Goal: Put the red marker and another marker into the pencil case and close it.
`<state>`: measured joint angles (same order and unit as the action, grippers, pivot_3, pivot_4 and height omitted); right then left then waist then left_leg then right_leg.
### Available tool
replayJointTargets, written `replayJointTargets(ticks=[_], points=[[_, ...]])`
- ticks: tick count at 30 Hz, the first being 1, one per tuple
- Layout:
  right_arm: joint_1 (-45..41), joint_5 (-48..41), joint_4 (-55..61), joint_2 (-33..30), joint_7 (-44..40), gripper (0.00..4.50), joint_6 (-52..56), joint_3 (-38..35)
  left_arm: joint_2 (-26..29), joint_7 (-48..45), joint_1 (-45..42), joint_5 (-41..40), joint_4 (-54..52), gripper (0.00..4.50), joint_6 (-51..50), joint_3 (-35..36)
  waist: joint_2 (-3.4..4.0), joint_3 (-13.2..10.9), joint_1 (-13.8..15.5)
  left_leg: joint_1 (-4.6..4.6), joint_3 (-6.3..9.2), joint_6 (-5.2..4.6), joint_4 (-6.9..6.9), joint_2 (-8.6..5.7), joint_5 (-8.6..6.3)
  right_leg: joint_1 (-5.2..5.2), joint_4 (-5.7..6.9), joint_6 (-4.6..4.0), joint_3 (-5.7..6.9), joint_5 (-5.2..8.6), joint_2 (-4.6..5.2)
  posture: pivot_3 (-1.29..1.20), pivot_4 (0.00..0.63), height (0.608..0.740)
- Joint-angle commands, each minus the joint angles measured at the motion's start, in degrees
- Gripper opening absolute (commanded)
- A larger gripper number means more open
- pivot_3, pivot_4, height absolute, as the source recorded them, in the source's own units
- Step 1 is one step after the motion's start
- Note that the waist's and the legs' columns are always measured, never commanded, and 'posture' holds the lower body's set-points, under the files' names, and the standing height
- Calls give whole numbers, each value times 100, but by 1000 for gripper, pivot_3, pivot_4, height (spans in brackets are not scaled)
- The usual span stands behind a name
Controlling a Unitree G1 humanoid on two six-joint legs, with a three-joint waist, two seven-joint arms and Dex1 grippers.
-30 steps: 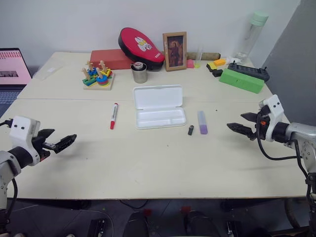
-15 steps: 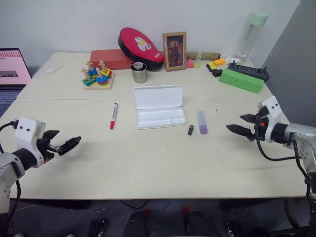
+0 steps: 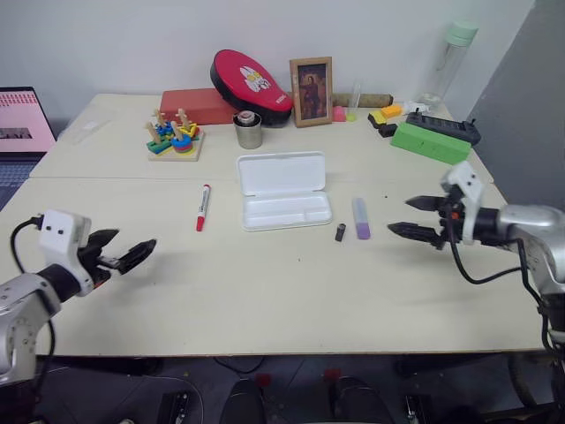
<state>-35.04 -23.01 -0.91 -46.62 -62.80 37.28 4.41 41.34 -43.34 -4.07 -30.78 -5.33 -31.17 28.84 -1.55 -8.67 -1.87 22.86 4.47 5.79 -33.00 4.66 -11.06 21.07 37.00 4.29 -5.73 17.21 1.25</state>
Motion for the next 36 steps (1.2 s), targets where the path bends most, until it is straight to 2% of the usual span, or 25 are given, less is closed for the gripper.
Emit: replayJointTargets(ticks=[1,5,9,15,20,23,24,26,36], points=[[-809,428,-669,379,-645,4449,-611,708,-371,-86,-384,-480,-523,4500,317,-104,-8,5,-1,1,0,0,-2,0,0,0,0,1,0,-1,0,0,150,740],[-1686,1141,-2172,1186,-747,4449,-1396,1354,-889,-31,-727,-815,-870,4500,423,-416,-8,2,-3,-6,0,0,-7,-3,0,-13,1,0,0,-2,2,0,150,740],[-2309,1706,-3763,1949,-548,4449,-2234,1575,-1119,-25,-786,-790,-1061,4500,447,-842,-12,6,-14,-1,1,1,-4,-1,0,-6,6,0,1,-4,0,0,150,740],[-2870,2086,-5196,2740,-436,4449,-2894,1529,-1122,-6,-735,-915,-1234,4500,328,-1021,-9,4,-16,5,2,3,3,-4,2,1,3,-3,4,-6,2,0,150,740],[-3055,2473,-5893,3058,-308,4449,-3136,1614,-1091,25,-723,-987,-1329,4500,260,-1085,-8,3,-14,-1,2,2,2,-3,1,-1,11,-3,4,-5,1,0,150,740],[-3162,2656,-6216,3199,-151,3987,-3100,1582,-1095,71,-750,-999,-1358,4500,237,-1121,-7,3,-13,-1,3,2,-2,-3,1,-3,13,-3,4,-6,1,0,150,740],[-3188,2714,-6279,3227,-136,3598,-3101,1583,-1091,81,-757,-997,-1357,4500,240,-1123,-7,3,-14,-1,3,2,-2,-3,1,-3,14,-3,4,-6,1,0,150,740],[-3242,2838,-6414,3276,-14,3222,-3103,1581,-1078,93,-770,-1003,-1350,4500,241,-1124,-6,3,-19,-2,3,2,-2,-3,1,-2,17,-3,4,-6,0,0,150,740],[-3387,3116,-6750,3426,366,736,-3358,1419,-977,167,-796,-1020,-1366,4500,207,-1105,-5,3,-29,-2,4,2,0,-3,1,-1,16,-3,4,-6,0,0,150,740]])
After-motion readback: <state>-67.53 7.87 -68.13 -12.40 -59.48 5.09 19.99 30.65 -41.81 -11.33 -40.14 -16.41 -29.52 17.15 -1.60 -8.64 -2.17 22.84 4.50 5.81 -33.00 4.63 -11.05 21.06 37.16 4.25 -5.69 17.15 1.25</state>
